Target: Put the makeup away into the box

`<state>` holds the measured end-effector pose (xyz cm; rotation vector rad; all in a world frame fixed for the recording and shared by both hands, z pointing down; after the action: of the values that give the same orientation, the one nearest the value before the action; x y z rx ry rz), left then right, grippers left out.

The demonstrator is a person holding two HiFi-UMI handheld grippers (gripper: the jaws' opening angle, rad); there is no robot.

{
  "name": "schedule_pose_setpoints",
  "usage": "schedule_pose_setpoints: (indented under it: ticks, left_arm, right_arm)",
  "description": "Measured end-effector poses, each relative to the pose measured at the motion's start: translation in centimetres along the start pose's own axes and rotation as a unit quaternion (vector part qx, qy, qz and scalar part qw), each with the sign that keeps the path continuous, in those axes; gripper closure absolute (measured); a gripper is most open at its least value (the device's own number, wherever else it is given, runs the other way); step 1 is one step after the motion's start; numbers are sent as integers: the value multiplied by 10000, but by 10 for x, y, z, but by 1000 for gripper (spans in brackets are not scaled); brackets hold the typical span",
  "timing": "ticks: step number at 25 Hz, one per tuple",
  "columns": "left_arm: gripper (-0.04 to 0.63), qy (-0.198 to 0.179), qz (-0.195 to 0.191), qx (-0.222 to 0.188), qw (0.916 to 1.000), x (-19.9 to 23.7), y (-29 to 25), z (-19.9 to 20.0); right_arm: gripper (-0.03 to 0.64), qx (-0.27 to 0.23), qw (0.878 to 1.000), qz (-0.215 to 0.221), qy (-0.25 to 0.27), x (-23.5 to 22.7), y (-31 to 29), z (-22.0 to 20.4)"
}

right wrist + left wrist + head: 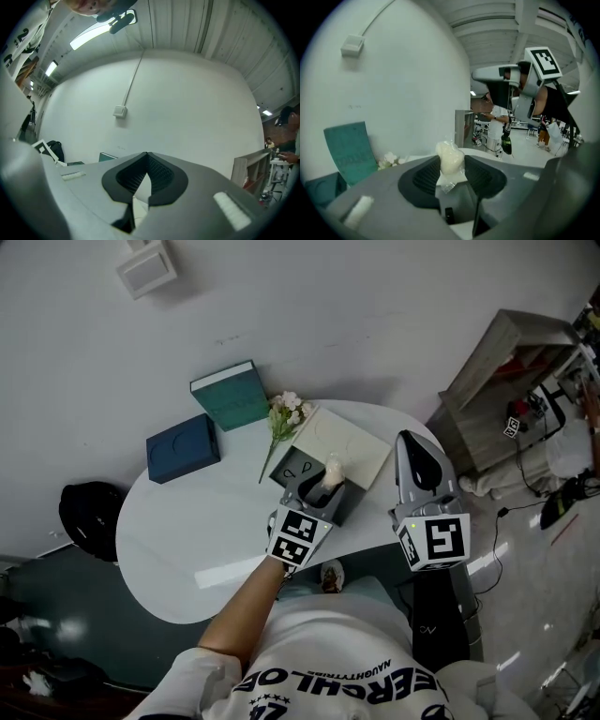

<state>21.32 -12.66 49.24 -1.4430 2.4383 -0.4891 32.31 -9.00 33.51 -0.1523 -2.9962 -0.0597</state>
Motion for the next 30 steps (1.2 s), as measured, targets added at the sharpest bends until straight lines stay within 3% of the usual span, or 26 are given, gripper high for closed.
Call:
schedule_pose_setpoints:
  ticks: [7, 11, 18, 21, 30]
  left_arm:
    - [422, 368, -395, 1205, 9912, -22, -31, -80]
    - [417, 186, -632, 1640, 9843, -32, -38, -102]
    - [409, 227, -709, 1498, 9859, -31, -39, -96]
    - [290, 166, -768, 1379, 9873, -33, -38, -92]
    - [287, 203, -646, 1437, 9873, -26, -35, -99]
  right_arm:
    - [588, 145, 9998, -119, -45, -11, 7, -13]
    - [588, 182, 9997, -167, -89, -15, 8, -17]
    - [588, 155, 9998, -77, -61, -11, 1, -14]
    - [588, 168, 9998, -87, -96, -10, 0, -15]
    - [588, 132, 9998, -95, -97, -9, -1, -14]
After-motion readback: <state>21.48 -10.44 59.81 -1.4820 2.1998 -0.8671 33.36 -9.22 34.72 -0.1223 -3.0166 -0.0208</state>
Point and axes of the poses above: the fingertips, and each gripper's own axes: y backward along the fingers, x to its left, z out of its top, the point moved 2 cm from there along y, backward along the fingers, and after that the axes turned 7 degrees about z, right-handed, at the moved point
